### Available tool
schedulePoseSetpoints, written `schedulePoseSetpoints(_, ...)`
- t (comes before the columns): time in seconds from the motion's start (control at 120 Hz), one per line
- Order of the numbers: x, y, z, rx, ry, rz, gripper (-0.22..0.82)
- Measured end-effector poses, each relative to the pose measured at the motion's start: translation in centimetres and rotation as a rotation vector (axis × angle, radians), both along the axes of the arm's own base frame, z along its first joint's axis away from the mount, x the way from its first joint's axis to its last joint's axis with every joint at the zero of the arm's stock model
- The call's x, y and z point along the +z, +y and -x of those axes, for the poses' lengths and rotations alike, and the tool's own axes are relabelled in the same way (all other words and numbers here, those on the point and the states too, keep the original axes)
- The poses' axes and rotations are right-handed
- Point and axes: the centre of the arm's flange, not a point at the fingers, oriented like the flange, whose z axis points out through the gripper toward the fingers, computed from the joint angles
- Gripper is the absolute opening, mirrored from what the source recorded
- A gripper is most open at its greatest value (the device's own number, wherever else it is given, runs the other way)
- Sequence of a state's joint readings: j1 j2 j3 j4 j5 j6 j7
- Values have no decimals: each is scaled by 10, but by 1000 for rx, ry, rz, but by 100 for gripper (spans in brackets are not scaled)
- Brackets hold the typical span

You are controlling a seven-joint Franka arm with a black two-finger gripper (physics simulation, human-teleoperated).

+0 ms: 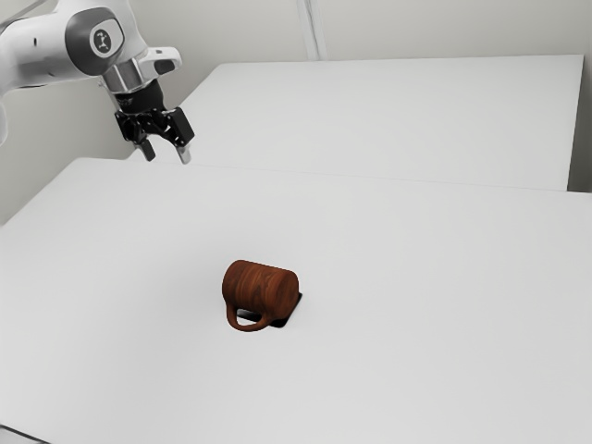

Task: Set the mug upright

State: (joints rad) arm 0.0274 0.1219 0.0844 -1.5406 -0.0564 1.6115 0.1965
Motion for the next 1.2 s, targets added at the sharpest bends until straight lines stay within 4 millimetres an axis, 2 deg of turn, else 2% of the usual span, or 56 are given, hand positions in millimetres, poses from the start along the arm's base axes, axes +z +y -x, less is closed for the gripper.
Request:
schedulePoseSetpoints(0.242, -2, 0, 1, 9, 7, 3, 60)
schedulePoseSetpoints(0.375, -23, -7, 11, 20, 56, 70, 60)
schedulePoseSetpoints(0.508, -49, -7, 35, 70, 107, 271, 60)
schedulePoseSetpoints(0.625, -79, 8, 45, 121, 129, 474, 60)
schedulePoseSetpoints(0.725, -113, 31, 52, 166, 135, 623, 60)
schedulePoseSetpoints(0.842, -167, 60, 50, 207, 141, 754, 60)
schedulePoseSetpoints(0.917, -195, 63, 52, 205, 134, 830, 60)
schedulePoseSetpoints(1.008, -215, 64, 55, 194, 100, 901, 60)
schedulePoseSetpoints(1.092, -244, 69, 52, 196, 73, 964, 60)
schedulePoseSetpoints(1.2, -270, 63, 59, 187, 43, 1034, 60)
